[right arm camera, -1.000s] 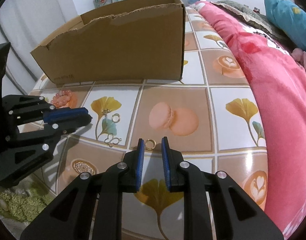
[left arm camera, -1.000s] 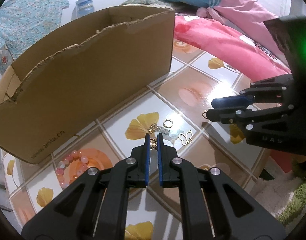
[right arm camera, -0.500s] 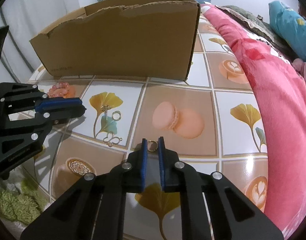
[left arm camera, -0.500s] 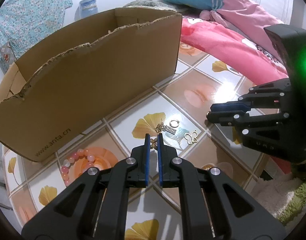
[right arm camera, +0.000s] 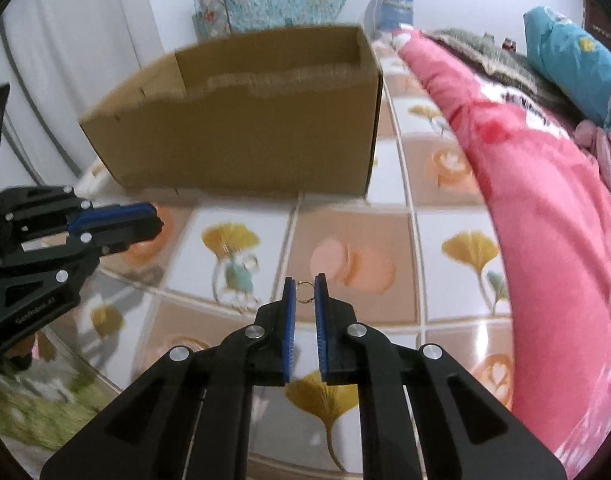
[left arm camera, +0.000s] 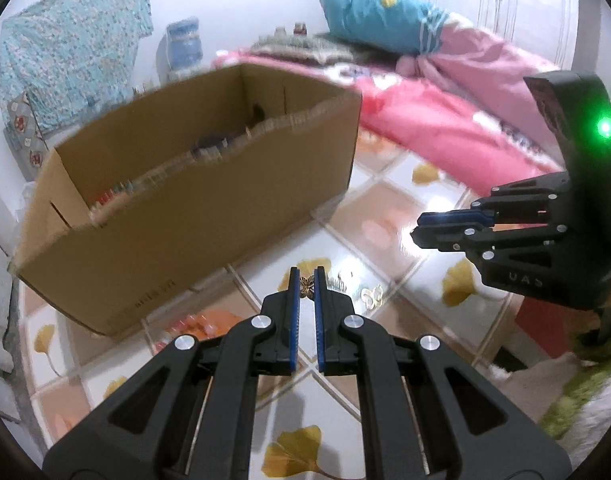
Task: Organize jewelry
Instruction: 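Carry the ring and charm into the box and open both grippers, then withdraw both tools from the box toward the table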
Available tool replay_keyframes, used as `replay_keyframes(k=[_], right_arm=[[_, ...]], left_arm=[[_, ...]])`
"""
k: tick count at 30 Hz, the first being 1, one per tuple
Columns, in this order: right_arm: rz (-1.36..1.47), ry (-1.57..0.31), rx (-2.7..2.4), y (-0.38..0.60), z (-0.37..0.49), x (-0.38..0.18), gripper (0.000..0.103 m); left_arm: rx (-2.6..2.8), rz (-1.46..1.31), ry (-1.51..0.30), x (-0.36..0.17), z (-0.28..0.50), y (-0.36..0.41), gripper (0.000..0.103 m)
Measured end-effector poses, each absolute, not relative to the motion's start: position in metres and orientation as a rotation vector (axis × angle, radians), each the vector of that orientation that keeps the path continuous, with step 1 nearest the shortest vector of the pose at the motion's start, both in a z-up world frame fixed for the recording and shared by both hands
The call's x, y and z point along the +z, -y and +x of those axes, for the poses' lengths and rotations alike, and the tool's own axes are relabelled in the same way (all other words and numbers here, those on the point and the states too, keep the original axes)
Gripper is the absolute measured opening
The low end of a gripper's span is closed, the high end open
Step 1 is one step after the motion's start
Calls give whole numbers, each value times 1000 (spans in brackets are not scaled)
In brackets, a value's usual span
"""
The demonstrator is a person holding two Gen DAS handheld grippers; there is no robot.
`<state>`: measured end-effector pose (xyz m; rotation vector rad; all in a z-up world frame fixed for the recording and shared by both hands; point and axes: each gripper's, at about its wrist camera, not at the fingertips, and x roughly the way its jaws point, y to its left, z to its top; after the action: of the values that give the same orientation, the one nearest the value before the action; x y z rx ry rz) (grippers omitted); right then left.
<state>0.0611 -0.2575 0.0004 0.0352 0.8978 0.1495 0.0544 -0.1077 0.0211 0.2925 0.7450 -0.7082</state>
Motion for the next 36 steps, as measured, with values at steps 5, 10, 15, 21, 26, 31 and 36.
replay_keyframes(k=[5, 10, 15, 21, 26, 31, 36], right_arm=[[24, -742, 210, 249, 78, 55, 10], [30, -636, 270, 235, 109, 88, 10], [44, -687, 309, 218, 166, 80, 10], [160, -853, 314, 219, 234, 53, 10], [268, -921, 306, 229, 257, 39, 11], [311, -897, 294, 239, 252, 42, 20], [331, -857, 284, 253, 241, 52, 20]], left_arm=[[-683, 301, -618, 65, 61, 96, 6], [-634, 298, -527, 97, 91, 84, 6], [-609, 262, -605, 92, 148, 83, 6], [-569, 265, -704, 75, 202, 91, 6], [-559, 245, -762, 64, 223, 96, 6], [-546, 203, -771, 58, 229, 91, 23], [-531, 185, -757, 63, 224, 84, 23]])
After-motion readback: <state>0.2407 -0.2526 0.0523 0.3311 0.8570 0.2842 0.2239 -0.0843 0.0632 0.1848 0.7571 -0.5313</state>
